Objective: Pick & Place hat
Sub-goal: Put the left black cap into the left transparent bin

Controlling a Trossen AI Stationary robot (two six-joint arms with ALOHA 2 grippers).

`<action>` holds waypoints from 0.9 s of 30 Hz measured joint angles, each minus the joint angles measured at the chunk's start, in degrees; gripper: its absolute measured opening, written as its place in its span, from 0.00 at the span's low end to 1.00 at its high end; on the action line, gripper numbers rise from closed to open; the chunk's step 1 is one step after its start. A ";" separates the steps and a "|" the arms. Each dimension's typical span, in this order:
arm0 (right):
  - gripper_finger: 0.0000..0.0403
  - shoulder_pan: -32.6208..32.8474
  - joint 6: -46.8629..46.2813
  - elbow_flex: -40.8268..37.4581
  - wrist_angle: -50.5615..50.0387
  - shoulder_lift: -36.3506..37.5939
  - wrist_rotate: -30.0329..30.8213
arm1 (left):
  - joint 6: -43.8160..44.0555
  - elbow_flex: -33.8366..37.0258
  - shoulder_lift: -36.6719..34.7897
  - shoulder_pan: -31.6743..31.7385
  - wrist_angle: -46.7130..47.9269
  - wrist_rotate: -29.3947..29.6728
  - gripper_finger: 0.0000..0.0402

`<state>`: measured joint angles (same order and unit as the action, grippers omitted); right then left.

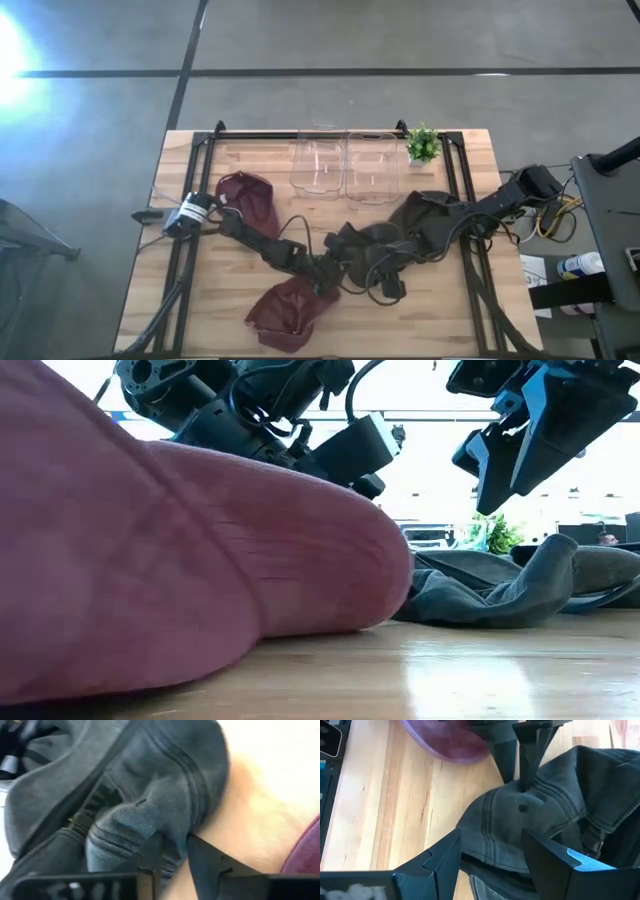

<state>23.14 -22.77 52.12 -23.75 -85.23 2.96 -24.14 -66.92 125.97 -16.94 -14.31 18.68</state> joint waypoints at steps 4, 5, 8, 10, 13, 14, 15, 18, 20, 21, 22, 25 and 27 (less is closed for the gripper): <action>0.50 -0.01 -0.23 -0.02 0.02 -0.02 0.04 | -0.83 0.00 0.05 0.23 -2.94 2.74 0.06; 0.50 0.00 -0.39 -0.02 -0.02 -0.04 0.04 | -1.12 0.00 0.05 0.24 -3.18 2.85 0.03; 0.50 0.00 -1.20 -0.02 -0.02 -0.04 0.06 | -1.32 0.00 0.05 0.23 -3.16 4.00 0.01; 0.50 0.00 -1.81 -0.02 -0.04 -0.04 0.06 | -1.33 -0.04 -0.57 0.23 -2.68 5.25 0.01; 0.50 0.00 -3.18 -0.02 -0.02 -0.02 0.11 | 0.59 -0.07 -3.57 0.14 0.70 7.07 0.00; 0.50 0.00 -3.42 0.00 -0.05 0.00 0.17 | 2.26 -0.09 -5.02 0.14 2.65 7.31 0.00; 0.50 0.00 -3.42 0.09 -0.13 0.07 0.21 | 3.90 -0.06 -6.64 0.14 4.77 7.36 0.00; 0.50 0.00 -3.37 0.99 -0.19 0.49 1.74 | 7.51 0.65 -11.64 0.14 13.00 7.05 0.00; 0.50 0.00 -2.91 1.90 -0.99 1.11 3.52 | 10.35 0.58 -15.54 0.14 15.15 5.41 0.00; 0.50 0.00 -2.76 2.44 -1.75 1.37 4.64 | 11.78 0.52 -17.97 0.19 16.06 4.70 0.00; 0.50 0.00 -2.72 3.07 -2.62 1.79 5.79 | 13.37 0.40 -20.37 0.36 16.60 3.97 0.00; 0.50 0.24 -2.60 4.66 -5.26 3.34 9.57 | 18.24 0.33 -26.12 0.82 20.18 2.84 0.00; 0.50 0.60 -2.62 5.23 -6.43 4.73 11.44 | 21.13 0.42 -28.92 1.54 22.89 2.83 0.00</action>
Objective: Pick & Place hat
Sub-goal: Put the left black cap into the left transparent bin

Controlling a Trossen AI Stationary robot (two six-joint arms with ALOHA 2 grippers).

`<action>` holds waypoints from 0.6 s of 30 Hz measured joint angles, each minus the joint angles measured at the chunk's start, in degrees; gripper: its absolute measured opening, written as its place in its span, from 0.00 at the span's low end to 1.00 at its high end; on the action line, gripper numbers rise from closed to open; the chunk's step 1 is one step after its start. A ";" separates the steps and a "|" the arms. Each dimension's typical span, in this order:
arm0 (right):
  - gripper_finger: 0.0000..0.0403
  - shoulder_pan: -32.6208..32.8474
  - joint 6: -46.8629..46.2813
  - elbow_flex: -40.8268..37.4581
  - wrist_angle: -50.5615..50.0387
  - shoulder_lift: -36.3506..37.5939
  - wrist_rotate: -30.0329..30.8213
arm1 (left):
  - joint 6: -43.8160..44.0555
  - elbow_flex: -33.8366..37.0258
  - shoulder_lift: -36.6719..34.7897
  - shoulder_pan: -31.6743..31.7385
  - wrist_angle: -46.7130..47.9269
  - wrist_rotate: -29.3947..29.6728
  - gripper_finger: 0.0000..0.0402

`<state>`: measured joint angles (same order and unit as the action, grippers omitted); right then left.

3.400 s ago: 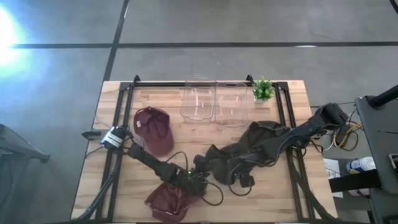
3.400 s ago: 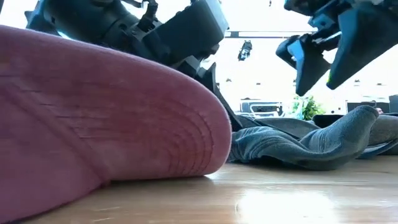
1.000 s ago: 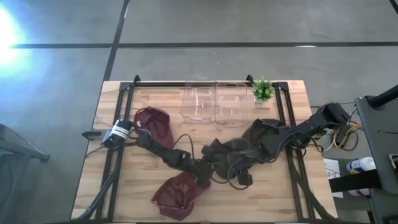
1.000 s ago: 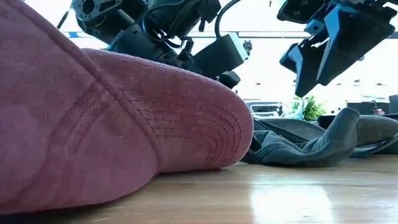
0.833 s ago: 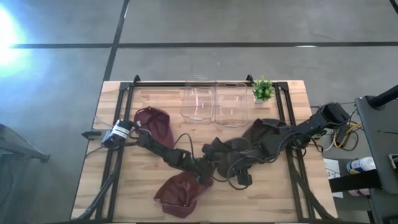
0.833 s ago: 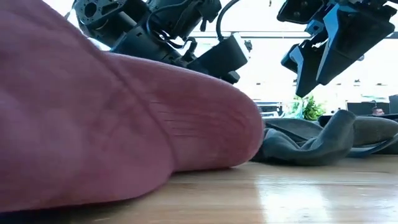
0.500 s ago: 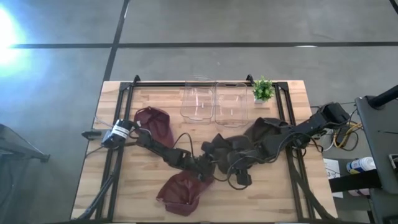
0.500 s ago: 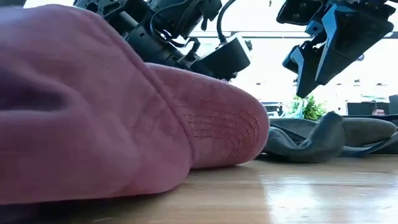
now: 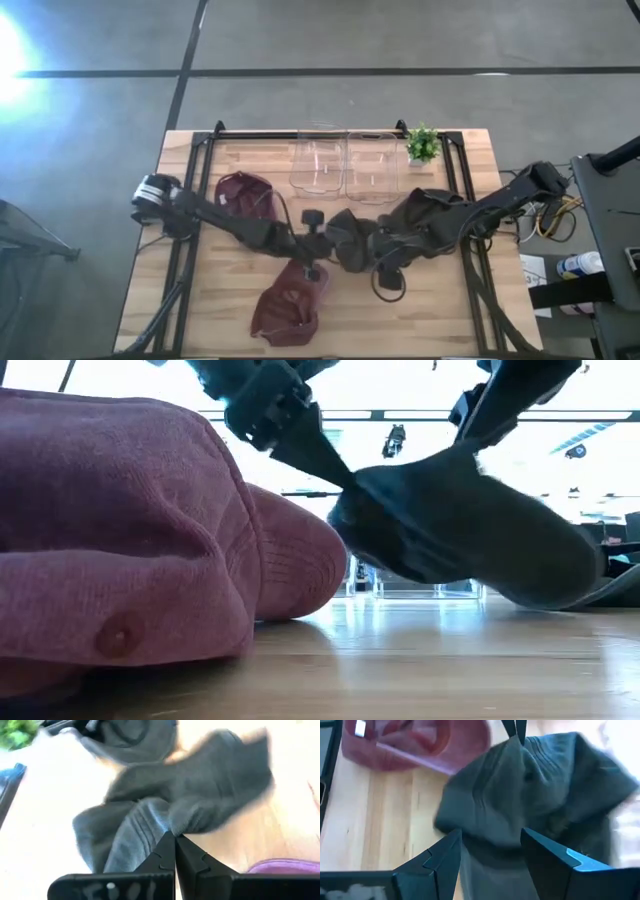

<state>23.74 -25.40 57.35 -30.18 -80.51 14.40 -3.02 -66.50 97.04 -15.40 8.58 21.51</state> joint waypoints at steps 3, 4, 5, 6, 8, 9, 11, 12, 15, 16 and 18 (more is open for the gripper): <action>0.50 0.30 -1.07 0.32 -1.30 1.91 1.10 | 4.37 -0.09 -4.84 1.14 1.67 -0.07 0.00; 0.50 0.31 -1.52 0.32 -1.68 2.47 1.12 | 5.70 -0.26 -6.06 1.62 2.17 -0.76 0.00; 0.50 0.38 -2.19 0.32 -1.81 3.07 1.22 | 6.75 -0.42 -7.23 2.06 3.06 -2.33 0.00; 0.50 0.57 -2.98 0.32 -2.02 3.71 1.36 | 7.02 -0.42 -7.95 2.34 4.55 -4.14 0.00; 0.50 0.91 -3.81 0.32 -3.21 4.37 2.15 | 4.15 -0.39 -8.58 2.39 6.96 -6.30 0.00; 0.50 1.07 -3.89 0.32 -3.13 4.39 2.28 | 2.19 -0.39 -8.71 2.24 8.36 -6.62 0.00; 0.50 1.28 -3.93 0.23 -3.13 4.31 2.21 | -1.48 -0.38 -8.66 1.96 11.75 -8.60 0.00; 0.50 1.28 -4.00 0.21 -3.06 3.93 1.99 | -2.58 -0.39 -8.47 1.77 13.31 -9.50 0.00; 0.50 1.23 -6.12 0.13 -2.88 2.59 -1.86 | -4.34 -0.33 -6.69 0.79 18.29 -10.45 0.00; 0.50 1.17 -7.92 0.08 -2.92 2.01 -3.86 | -4.81 -0.31 -6.24 0.42 19.36 -10.67 0.00; 0.50 1.56 -10.80 0.06 -3.02 0.95 -6.35 | -4.90 -0.28 -5.77 -0.01 19.97 -12.08 0.00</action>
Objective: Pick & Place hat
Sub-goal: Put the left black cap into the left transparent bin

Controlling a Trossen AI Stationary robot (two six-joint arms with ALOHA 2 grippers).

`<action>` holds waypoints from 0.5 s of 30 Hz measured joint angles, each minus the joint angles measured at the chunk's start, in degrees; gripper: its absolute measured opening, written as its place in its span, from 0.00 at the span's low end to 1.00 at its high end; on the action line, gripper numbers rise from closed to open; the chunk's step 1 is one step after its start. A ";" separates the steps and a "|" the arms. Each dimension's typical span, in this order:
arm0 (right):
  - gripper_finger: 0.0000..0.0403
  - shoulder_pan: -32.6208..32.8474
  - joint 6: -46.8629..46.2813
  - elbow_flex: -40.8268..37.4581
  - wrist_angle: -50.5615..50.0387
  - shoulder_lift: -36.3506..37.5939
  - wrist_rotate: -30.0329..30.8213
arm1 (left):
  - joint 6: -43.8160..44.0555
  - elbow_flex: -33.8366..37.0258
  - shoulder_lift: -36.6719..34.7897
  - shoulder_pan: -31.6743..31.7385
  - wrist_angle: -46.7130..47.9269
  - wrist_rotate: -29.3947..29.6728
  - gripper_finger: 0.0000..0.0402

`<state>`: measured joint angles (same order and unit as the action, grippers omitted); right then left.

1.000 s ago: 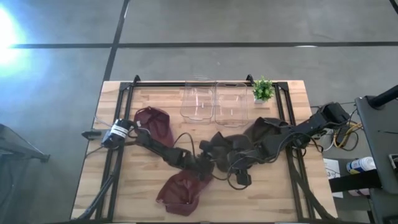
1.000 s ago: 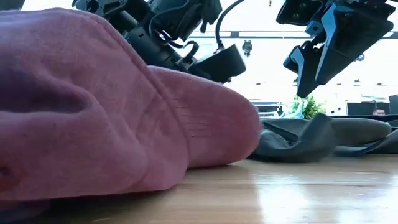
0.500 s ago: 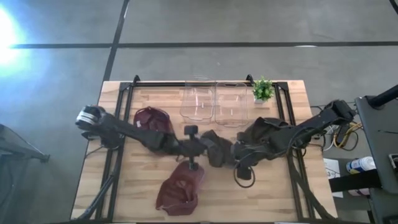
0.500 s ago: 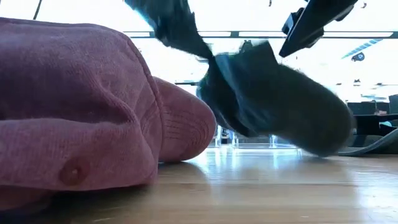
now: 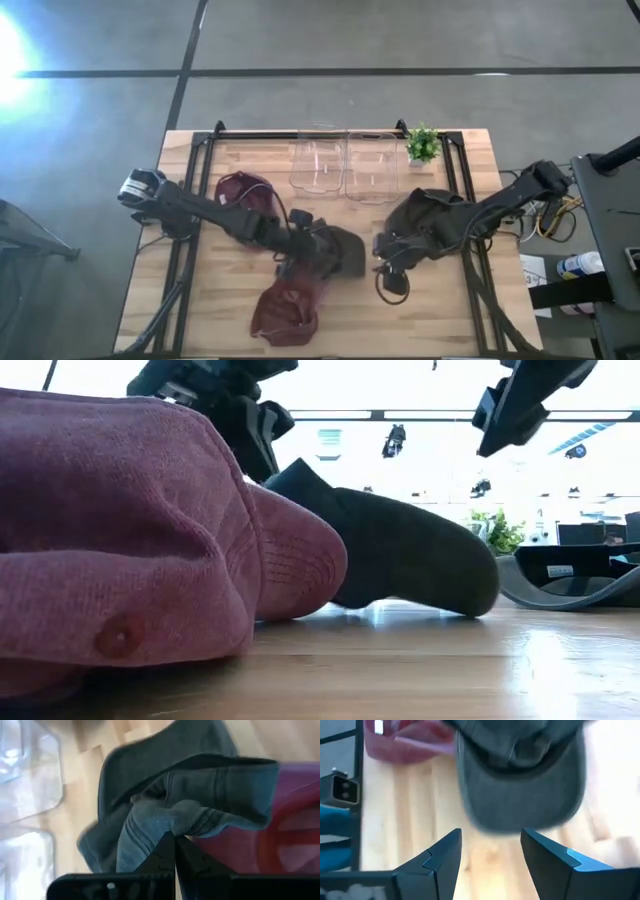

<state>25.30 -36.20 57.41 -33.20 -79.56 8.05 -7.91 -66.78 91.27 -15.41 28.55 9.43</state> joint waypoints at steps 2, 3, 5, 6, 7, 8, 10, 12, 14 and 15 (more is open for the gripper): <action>0.50 1.44 -1.31 -0.04 1.07 -1.29 -1.60 | 0.54 0.02 0.01 -0.21 -0.07 -1.50 0.00; 0.50 2.26 -1.29 -0.04 2.13 -2.08 -1.88 | 0.98 0.00 0.03 -0.23 -0.02 -2.02 0.00; 0.50 4.13 1.21 -0.04 3.48 -4.17 -1.82 | 1.57 0.00 0.05 -0.23 -0.05 -2.42 0.00; 0.50 4.87 3.65 -0.04 4.62 -5.37 -1.67 | 2.08 -0.18 -0.01 -0.21 0.09 -2.38 0.00; 0.50 5.49 6.75 -0.04 5.46 -6.46 -1.28 | 2.42 -0.52 -0.03 -0.21 0.17 -2.45 0.00; 0.50 6.12 9.81 -0.01 5.79 -7.77 -0.67 | 2.58 -0.82 -0.06 -0.19 0.06 -2.67 0.00; 0.50 6.64 12.96 1.21 5.66 -10.32 1.32 | 3.09 -1.54 -0.14 -0.19 0.34 -3.57 0.00; 0.50 6.68 13.28 3.17 5.04 -12.30 4.30 | 4.13 -2.15 -0.14 -0.21 0.52 -5.33 0.00; 0.50 6.55 13.63 5.53 5.17 -13.54 6.48 | 5.91 -2.59 -0.14 -0.36 0.49 -7.45 0.00; 0.50 6.53 13.88 6.72 5.17 -14.18 7.33 | 6.68 -2.70 -0.12 -0.42 0.49 -8.24 0.00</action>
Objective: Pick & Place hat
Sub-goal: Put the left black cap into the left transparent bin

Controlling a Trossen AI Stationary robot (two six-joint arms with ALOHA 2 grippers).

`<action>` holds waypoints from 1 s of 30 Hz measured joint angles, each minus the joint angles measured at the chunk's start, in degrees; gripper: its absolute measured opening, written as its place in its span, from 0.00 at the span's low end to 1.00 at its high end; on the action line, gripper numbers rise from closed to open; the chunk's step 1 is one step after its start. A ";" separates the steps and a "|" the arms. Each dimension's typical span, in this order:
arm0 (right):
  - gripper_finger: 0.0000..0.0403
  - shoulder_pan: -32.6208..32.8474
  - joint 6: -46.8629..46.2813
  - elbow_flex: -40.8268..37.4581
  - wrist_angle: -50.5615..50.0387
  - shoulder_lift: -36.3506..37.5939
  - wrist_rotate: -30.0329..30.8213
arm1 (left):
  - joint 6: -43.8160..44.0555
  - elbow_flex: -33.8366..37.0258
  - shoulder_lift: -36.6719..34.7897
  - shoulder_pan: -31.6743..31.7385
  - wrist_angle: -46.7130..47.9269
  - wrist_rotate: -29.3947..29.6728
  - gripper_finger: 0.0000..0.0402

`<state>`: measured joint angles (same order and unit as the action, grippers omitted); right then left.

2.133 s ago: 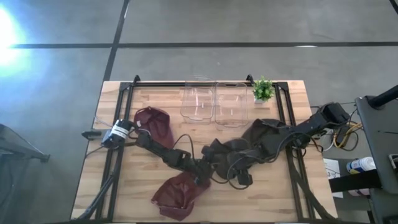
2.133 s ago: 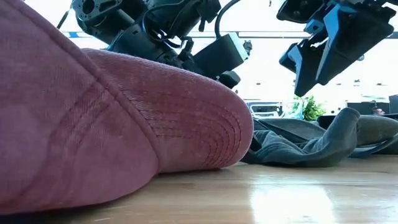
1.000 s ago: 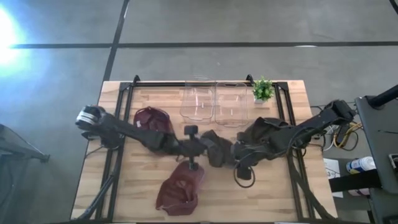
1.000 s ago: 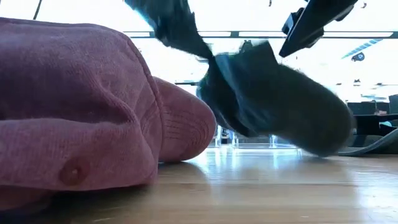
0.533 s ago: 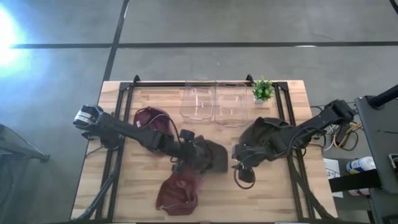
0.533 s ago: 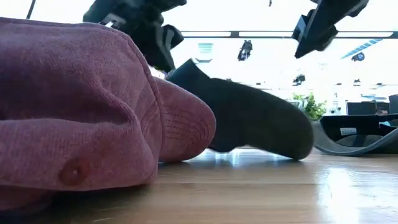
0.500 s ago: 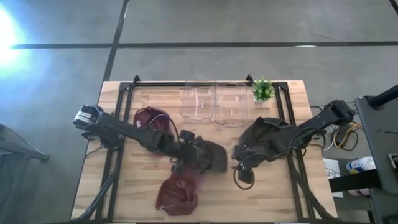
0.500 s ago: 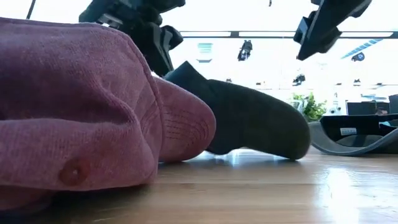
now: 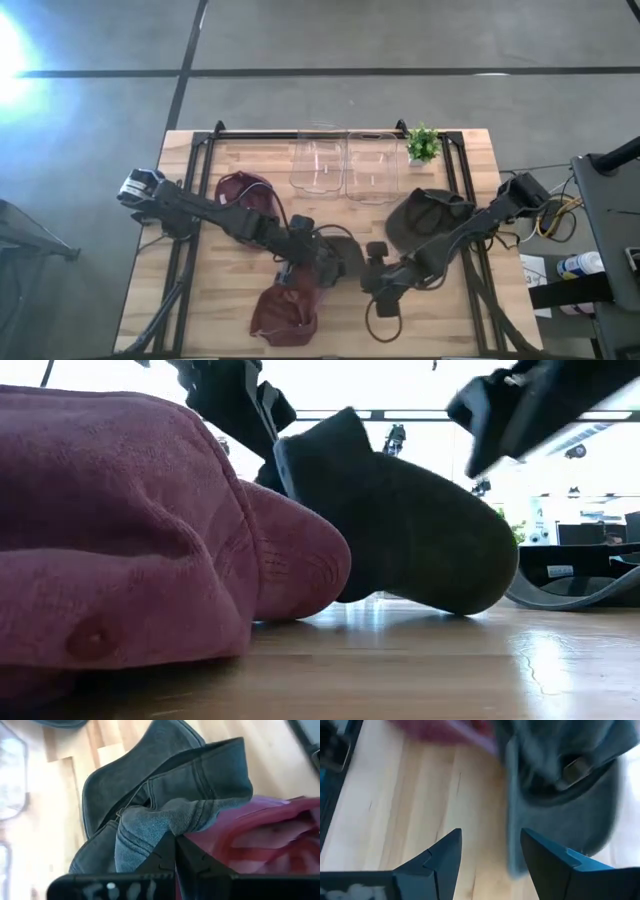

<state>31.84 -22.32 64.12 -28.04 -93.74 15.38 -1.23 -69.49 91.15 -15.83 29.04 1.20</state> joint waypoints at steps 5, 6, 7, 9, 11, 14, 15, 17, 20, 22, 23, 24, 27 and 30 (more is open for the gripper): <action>0.50 -0.13 3.22 4.27 -0.50 -2.90 1.35 | 1.31 0.02 0.11 -0.20 -0.26 -1.67 0.00; 0.50 -0.13 3.30 4.68 -0.37 -3.49 1.34 | 1.38 0.02 0.11 -0.20 -0.56 -1.69 0.00; 0.50 -0.12 3.34 4.81 -0.40 -3.99 1.33 | 1.60 0.02 0.11 -0.20 -0.84 -1.71 0.00; 0.50 -0.13 3.17 4.69 -0.95 -4.87 1.31 | 1.97 0.02 0.11 -0.20 -1.25 -1.83 0.00; 0.50 -0.13 2.46 4.08 -0.92 -5.38 1.33 | 2.52 -0.02 0.11 -0.18 -1.44 -2.06 0.00; 0.50 -0.13 0.38 3.06 -1.43 -5.48 1.50 | 3.30 -0.05 0.11 -0.18 -2.03 -2.23 0.00; 0.50 -0.13 0.06 2.85 -1.60 -5.48 1.53 | 3.42 -0.05 0.11 -0.18 -2.03 -2.23 0.00; 0.50 -0.13 0.04 2.79 -1.51 -5.44 1.51 | 4.11 -0.05 0.11 -0.20 -1.99 -2.23 0.00; 0.50 -0.13 0.04 3.11 -1.58 -5.35 1.34 | 4.70 -0.03 0.11 -0.18 -2.02 -2.22 0.00; 0.50 -0.13 0.04 3.43 -1.53 -5.35 1.33 | 4.79 -0.03 0.11 -0.18 -2.02 -2.23 0.00; 0.50 -0.15 0.04 3.55 -1.51 -5.33 1.32 | 4.91 -0.03 0.11 -0.18 -2.01 -2.23 0.00; 0.50 -0.15 0.04 3.62 -1.45 -5.33 1.33 | 5.08 -0.03 0.11 -0.19 -2.03 -2.23 0.00; 0.50 -0.15 0.04 3.64 -1.55 -5.33 1.31 | 5.67 -0.03 0.11 -0.18 -2.03 -2.23 0.00; 0.50 -0.13 0.08 3.49 -1.46 -5.32 1.26 | 5.60 -0.03 0.11 -0.18 -2.03 -2.27 0.00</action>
<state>31.70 -22.24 67.61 -29.50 -99.06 16.64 4.37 -69.52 91.26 -16.01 27.00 -1.07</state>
